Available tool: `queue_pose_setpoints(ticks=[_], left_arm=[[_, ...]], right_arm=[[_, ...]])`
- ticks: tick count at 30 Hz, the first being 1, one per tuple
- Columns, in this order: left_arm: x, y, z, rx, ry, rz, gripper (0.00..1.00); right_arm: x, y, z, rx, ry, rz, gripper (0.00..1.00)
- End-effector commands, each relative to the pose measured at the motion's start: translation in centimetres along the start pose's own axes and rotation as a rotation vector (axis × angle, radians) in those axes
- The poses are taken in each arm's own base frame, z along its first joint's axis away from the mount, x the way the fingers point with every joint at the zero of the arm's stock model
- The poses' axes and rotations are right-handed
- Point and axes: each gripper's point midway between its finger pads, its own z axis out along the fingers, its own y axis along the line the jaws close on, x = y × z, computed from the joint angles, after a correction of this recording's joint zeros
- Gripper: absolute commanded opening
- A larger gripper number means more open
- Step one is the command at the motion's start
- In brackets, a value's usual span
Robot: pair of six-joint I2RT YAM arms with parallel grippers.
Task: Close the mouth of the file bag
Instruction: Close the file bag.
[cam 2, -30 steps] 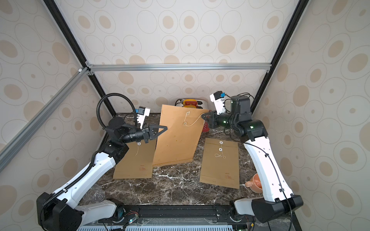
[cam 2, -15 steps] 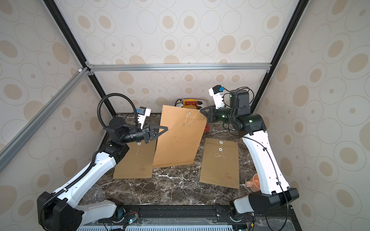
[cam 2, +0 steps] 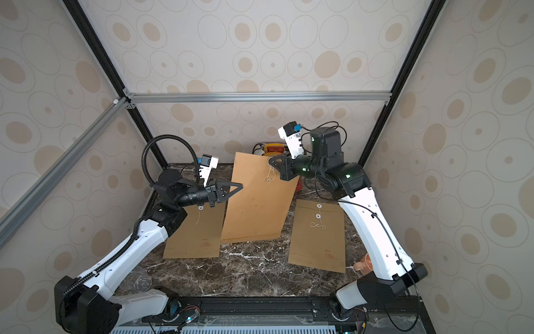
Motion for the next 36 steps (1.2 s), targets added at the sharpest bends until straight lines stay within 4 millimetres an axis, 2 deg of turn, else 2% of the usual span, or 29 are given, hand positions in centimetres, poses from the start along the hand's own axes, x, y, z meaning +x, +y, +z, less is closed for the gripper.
queue_pose_setpoints(ticks=[1, 16, 20, 27, 32, 36], left_arm=[[-1.2, -1.4, 0.1, 0.036, -0.018, 0.045, 0.00], [-1.2, -1.8, 0.2, 0.047, -0.018, 0.047, 0.00], [-1.2, -1.8, 0.2, 0.049, -0.017, 0.048, 0.00], [-1.3, -2.0, 0.2, 0.056, -0.024, 0.046, 0.00], [-1.5, -2.1, 0.3, 0.074, -0.038, 0.031, 0.00], [-1.6, -2.1, 0.3, 0.077, -0.044, 0.029, 0.00]], right_arm=[[0.2, 0.5, 0.9, 0.014, 0.018, -0.027, 0.00], [0.0, 4.5, 3.5, -0.050, 0.040, -0.083, 0.00], [0.4, 4.8, 3.9, -0.045, 0.059, -0.097, 0.00], [1.6, 4.5, 3.7, -0.030, 0.066, -0.090, 0.00], [1.7, 5.4, 2.8, -0.057, 0.037, -0.046, 0.00], [2.4, 6.3, 2.8, -0.093, 0.029, -0.012, 0.00]])
